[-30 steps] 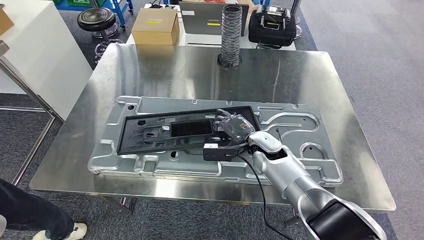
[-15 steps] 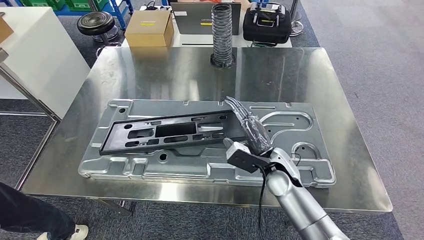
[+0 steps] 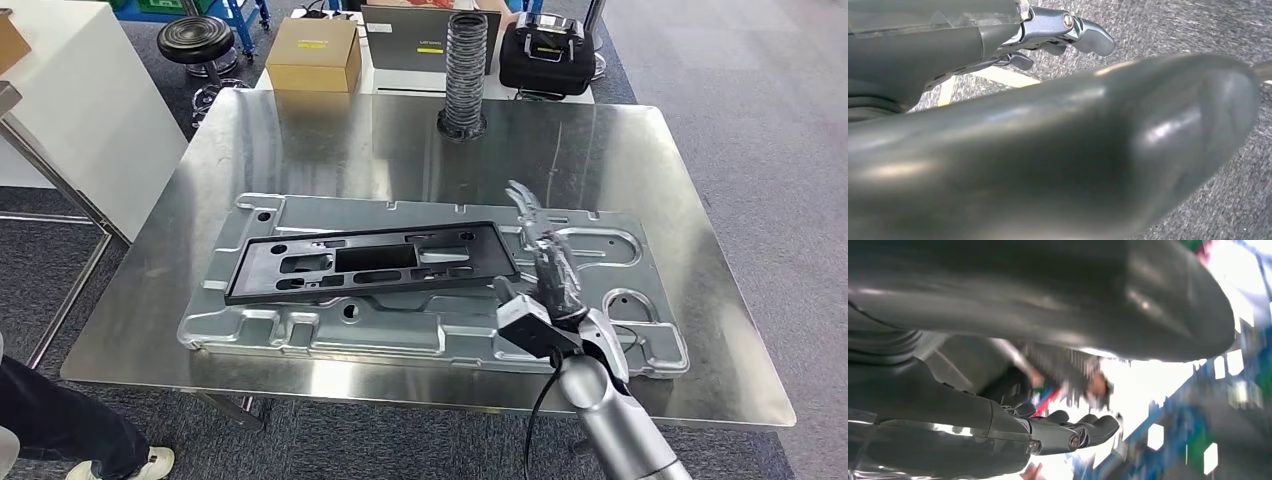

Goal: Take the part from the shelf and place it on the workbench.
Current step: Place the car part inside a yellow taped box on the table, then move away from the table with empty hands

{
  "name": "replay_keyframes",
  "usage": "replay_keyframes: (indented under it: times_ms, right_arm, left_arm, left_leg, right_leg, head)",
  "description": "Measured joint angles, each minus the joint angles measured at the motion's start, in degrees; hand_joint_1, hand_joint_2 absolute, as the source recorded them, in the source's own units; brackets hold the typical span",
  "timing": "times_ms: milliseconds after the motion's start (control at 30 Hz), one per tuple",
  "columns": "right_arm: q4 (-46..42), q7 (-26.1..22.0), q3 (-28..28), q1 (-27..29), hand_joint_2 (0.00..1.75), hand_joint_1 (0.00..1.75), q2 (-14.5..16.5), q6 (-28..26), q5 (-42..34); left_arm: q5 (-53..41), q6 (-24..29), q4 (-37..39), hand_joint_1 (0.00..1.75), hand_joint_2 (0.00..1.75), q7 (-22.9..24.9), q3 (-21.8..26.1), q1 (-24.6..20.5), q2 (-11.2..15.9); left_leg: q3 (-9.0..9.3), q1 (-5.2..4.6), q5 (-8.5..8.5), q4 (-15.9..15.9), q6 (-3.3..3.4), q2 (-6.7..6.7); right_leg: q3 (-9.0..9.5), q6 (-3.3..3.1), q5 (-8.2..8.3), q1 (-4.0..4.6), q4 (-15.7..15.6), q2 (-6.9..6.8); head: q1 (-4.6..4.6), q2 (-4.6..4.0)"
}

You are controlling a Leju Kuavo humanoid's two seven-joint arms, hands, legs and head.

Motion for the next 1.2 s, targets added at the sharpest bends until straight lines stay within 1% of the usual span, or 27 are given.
replay_keyframes:
  times_ms: [33, 100, 167, 200, 300, 333, 367, 433, 467, 500, 533, 567, 633, 667, 700, 733, 800, 833, 867, 900, 967, 1000, 1033, 1067, 1133, 1167, 1200]
  right_arm:
    - [-1.5, -1.2, -1.2, 1.2, 0.00, 0.00, 0.0, -2.5, -1.5]
    - [-5.6, -3.8, -3.9, 3.8, 0.00, 0.00, 0.1, -7.1, -5.4]
    - [-10.6, -6.6, -7.1, 7.0, 0.00, 0.00, 0.3, -10.5, -10.2]
    - [-12.9, -7.9, -8.8, 8.6, 0.00, 0.00, 0.4, -11.5, -12.4]
    - [-18.0, -10.0, -12.9, 12.4, 0.00, 0.00, 0.9, -12.0, -15.6]
    - [-19.2, -10.3, -13.8, 13.1, 0.00, 0.00, 1.1, -12.0, -15.7]
    - [-20.3, -10.6, -14.5, 13.8, 0.00, 0.00, 1.4, -12.1, -15.9]
    - [-22.1, -11.8, -16.0, 15.4, 0.00, 0.00, 2.1, -12.9, -17.1]
    - [-23.1, -12.6, -16.8, 16.6, 0.00, 0.00, 2.5, -13.4, -18.2]
    - [-24.3, -13.3, -17.8, 18.0, 0.00, 0.00, 3.0, -13.6, -19.5]
    - [-25.5, -13.9, -18.7, 19.5, 0.00, 0.00, 3.4, -13.5, -20.7]
    - [-26.8, -14.2, -19.5, 20.8, 0.00, 0.00, 3.9, -13.2, -21.5]
    - [-29.1, -14.6, -20.7, 22.6, 0.00, 0.00, 4.6, -12.6, -22.3]
    - [-30.0, -14.6, -21.1, 23.2, 0.00, 0.00, 4.9, -12.4, -22.4]
    - [-30.6, -14.6, -21.4, 23.7, 0.00, 0.00, 5.1, -11.9, -22.5]
    - [-31.1, -14.6, -21.7, 24.1, 0.00, 0.00, 5.5, -11.3, -22.7]
    - [-31.6, -14.7, -22.2, 24.8, 0.00, 0.00, 6.1, -9.1, -23.6]
    - [-31.9, -14.6, -22.4, 25.1, 0.00, 0.00, 6.4, -7.8, -24.2]
    - [-32.2, -14.6, -22.7, 25.3, 0.00, 0.00, 6.7, -6.6, -24.9]
    - [-32.4, -14.6, -22.9, 25.5, 0.00, 0.00, 6.9, -5.4, -25.6]
    - [-32.7, -14.6, -23.3, 25.9, 0.00, 0.00, 7.2, -3.4, -27.1]
    - [-32.8, -14.6, -23.5, 26.1, 0.00, 0.00, 7.3, -2.5, -27.8]
    - [-32.8, -14.6, -23.7, 26.3, 0.00, 0.00, 7.4, -1.7, -28.4]
    - [-32.9, -14.6, -23.8, 26.4, 0.00, 0.00, 7.5, -0.9, -28.9]
    - [-33.1, -14.6, -23.9, 26.4, 0.00, 0.00, 7.6, 0.4, -29.7]
    - [-33.3, -14.6, -23.9, 26.4, 0.00, 0.00, 7.6, 1.1, -30.1]
    - [-33.4, -14.7, -23.9, 26.4, 0.00, 0.00, 7.7, 1.9, -30.5]
  left_arm:
    - [0.1, 0.0, 0.0, 0.00, 0.00, 0.0, 0.2, 0.1, -0.1]
    - [0.5, 0.3, 0.0, 0.00, 0.00, 0.0, 0.8, 0.2, -0.3]
    - [0.8, 0.7, 0.0, 0.00, 0.00, 0.0, 1.4, 0.3, -0.5]
    - [0.8, 0.9, 0.0, 0.00, 0.00, 0.0, 1.7, 0.3, -0.6]
    - [0.8, 1.1, 0.0, 0.00, 0.00, 0.0, 2.4, 0.5, -0.6]
    - [0.8, 1.1, 0.0, 0.00, 0.00, 0.0, 2.5, 0.5, -0.7]
    - [0.8, 1.2, 0.0, 0.00, 0.00, 0.0, 2.7, 0.5, -0.7]
    - [0.7, 1.3, 0.0, 0.00, 0.00, 0.0, 2.9, 0.4, -0.8]
    - [0.6, 1.3, 0.0, 0.00, 0.00, 0.0, 3.0, 0.4, -0.8]
    - [0.6, 1.3, 0.0, 0.00, 0.00, 0.0, 3.2, 0.4, -0.8]
    - [0.4, 1.3, 0.0, 0.00, 0.00, 0.0, 3.3, 0.5, -0.8]
    - [0.3, 1.3, 0.0, 0.00, 0.00, 0.0, 3.4, 0.5, -0.7]
    - [0.0, 1.3, -0.1, 0.00, 0.00, 0.0, 3.5, 0.4, -0.6]
    - [-0.1, 1.3, -0.1, 0.00, 0.00, 0.0, 3.6, 0.3, -0.6]
    - [-0.2, 1.3, -0.2, 0.00, 0.00, -0.1, 3.7, 0.2, -0.5]
    - [-0.3, 1.3, -0.2, 0.00, 0.00, -0.1, 3.8, 0.1, -0.4]
    - [-0.5, 1.1, -0.3, 0.00, 0.00, -0.4, 3.8, 0.0, -0.4]
    - [-0.6, 1.0, -0.3, 0.00, 0.00, -0.6, 3.9, -0.1, -0.4]
    - [-0.7, 0.8, -0.3, 0.00, 0.00, -0.7, 3.9, -0.2, -0.4]
    - [-0.9, 0.6, -0.3, 0.00, 0.00, -0.8, 3.9, -0.3, -0.4]
    - [-1.1, 0.4, -0.3, 0.00, 0.00, -0.8, 3.9, -0.4, -0.4]
    - [-1.2, 0.4, -0.3, 0.00, 0.00, -0.8, 3.9, -0.4, -0.4]
    - [-1.2, 0.4, -0.3, 0.00, 0.00, -0.8, 3.9, -0.4, -0.4]
    - [-1.2, 0.4, -0.3, 0.00, 0.00, -0.8, 4.0, -0.4, -0.4]
    - [-1.2, 0.6, -0.3, 0.00, 0.00, -0.7, 4.1, -0.4, -0.5]
    - [-1.2, 0.6, -0.3, 0.00, 0.00, -0.7, 4.1, -0.4, -0.6]
    - [-1.2, 0.7, -0.4, 0.00, 0.00, -0.7, 4.2, -0.4, -0.7]
  left_leg:
    - [-0.01, -0.02, -0.08, 0.1, -0.01, -0.08]
    - [0.02, -0.03, -0.40, 0.6, -0.19, -0.20]
    - [-0.04, -0.24, -0.79, 1.1, -0.62, -0.35]
    - [-0.09, -0.32, -0.92, 1.2, -0.87, -0.43]
    - [-0.03, -0.35, -1.31, 1.3, -1.80, -0.42]
    - [-0.30, -0.31, -2.17, 2.3, -2.14, -0.33]
    - [-1.02, -0.23, -3.71, 4.3, -2.45, -0.27]
    - [-3.78, 0.01, -8.19, 11.4, -2.98, -0.17]
    - [-5.09, 0.09, -9.93, 14.9, -3.16, -0.15]
    - [-5.68, 0.14, -10.69, 17.0, -3.26, -0.14]
    - [-5.16, 0.17, -10.24, 16.8, -3.26, -0.13]
    - [-3.50, 0.18, -8.81, 14.3, -3.14, -0.12]
    - [1.40, 0.08, -5.43, 5.8, -2.62, -0.15]
    - [3.11, -0.05, -4.33, 2.5, -2.30, -0.16]
    - [3.96, -0.20, -3.79, 0.7, -2.01, -0.18]
    - [4.00, -0.36, -3.65, 0.2, -1.75, -0.18]
    - [3.57, -0.33, -2.83, 0.0, -1.10, -0.06]
    - [3.27, -0.25, -2.27, -0.3, -0.65, 0.06]
    - [2.82, -0.15, -1.62, -0.6, -0.20, 0.19]
    - [2.21, -0.10, -1.00, -0.7, 0.14, 0.33]
    - [0.79, -0.28, -0.03, -0.6, 0.47, 0.45]
    - [0.04, -0.35, 0.41, -0.5, 0.47, 0.49]
    - [-0.71, -0.39, 0.83, -0.2, 0.41, 0.53]
    - [-1.50, -0.41, 1.20, 0.1, 0.33, 0.55]
    - [-2.92, -0.43, 1.84, 0.8, 0.04, 0.54]
    - [-3.44, -0.47, 2.15, 1.2, -0.18, 0.52]
    - [-3.74, -0.51, 2.47, 1.4, -0.45, 0.49]
  right_leg:
    - [0.42, -0.01, 0.93, -0.03, -0.8, -0.01]
    - [4.10, -0.28, 4.55, -0.05, -8.2, -0.10]
    - [7.25, -0.71, 6.75, 0.15, -14.6, -0.21]
    - [7.73, -0.94, 6.87, 0.25, -15.7, -0.22]
    - [7.76, -1.78, 7.05, 0.19, -16.0, -0.07]
    - [7.81, -2.10, 7.25, 0.06, -16.2, -0.09]
    - [7.84, -2.35, 7.44, -0.08, -16.4, -0.15]
    - [7.70, -2.62, 7.66, -0.11, -16.4, -0.35]
    - [7.61, -2.64, 7.70, -0.08, -16.3, -0.46]
    - [7.52, -2.63, 7.73, -0.05, -16.3, -0.58]
    - [7.45, -2.59, 7.77, -0.04, -16.3, -0.67]
    - [7.42, -2.53, 7.82, -0.02, -16.2, -0.70]
    - [7.38, -2.25, 8.01, 0.06, -16.2, -0.63]
    - [7.34, -1.99, 8.18, 0.12, -16.2, -0.56]
    - [7.27, -1.68, 8.39, 0.15, -16.2, -0.50]
    - [7.19, -1.32, 8.64, 0.16, -16.2, -0.45]
    - [6.99, -0.58, 9.00, 0.02, -16.2, -0.37]
    - [6.63, -0.30, 8.35, -0.01, -15.7, -0.33]
    - [5.89, -0.09, 6.69, -0.04, -14.1, -0.29]
    - [4.77, 0.05, 4.17, -0.10, -11.3, -0.26]
    - [2.35, 0.31, -1.03, -0.13, -3.7, -0.24]
    - [1.85, 0.41, -2.24, -0.14, -0.9, -0.24]
    - [2.25, 0.45, -2.19, -0.14, 0.1, -0.24]
    - [3.75, 0.43, -1.15, -0.14, -1.0, -0.25]
    - [9.42, 0.13, 1.29, -0.12, -8.9, -0.25]
    - [11.95, -0.14, 1.92, 0.01, -12.8, -0.24]
    - [13.56, -0.45, 2.11, 0.15, -15.4, -0.23]
  head:
    - [0.00, 0.01]
    - [0.01, 0.01]
    - [-0.02, 0.00]
    - [-0.04, 0.00]
    - [-0.04, 0.00]
    - [-0.13, 0.00]
    - [-0.23, 0.00]
    - [-0.43, 0.00]
    - [-0.43, 0.00]
    - [-0.43, 0.01]
    - [-0.43, 0.01]
    - [-0.43, 0.00]
    - [-0.42, 0.00]
    - [-0.40, 0.00]
    - [-0.39, 0.00]
    - [-0.38, 0.00]
    - [-0.38, 0.00]
    - [-0.34, 0.00]
    - [-0.27, 0.00]
    - [-0.20, 0.00]
    - [-0.10, 0.01]
    - [-0.10, 0.01]
    - [-0.10, 0.01]
    - [-0.09, 0.01]
    - [-0.10, 0.00]
    - [-0.14, 0.00]
    - [-0.14, 0.00]
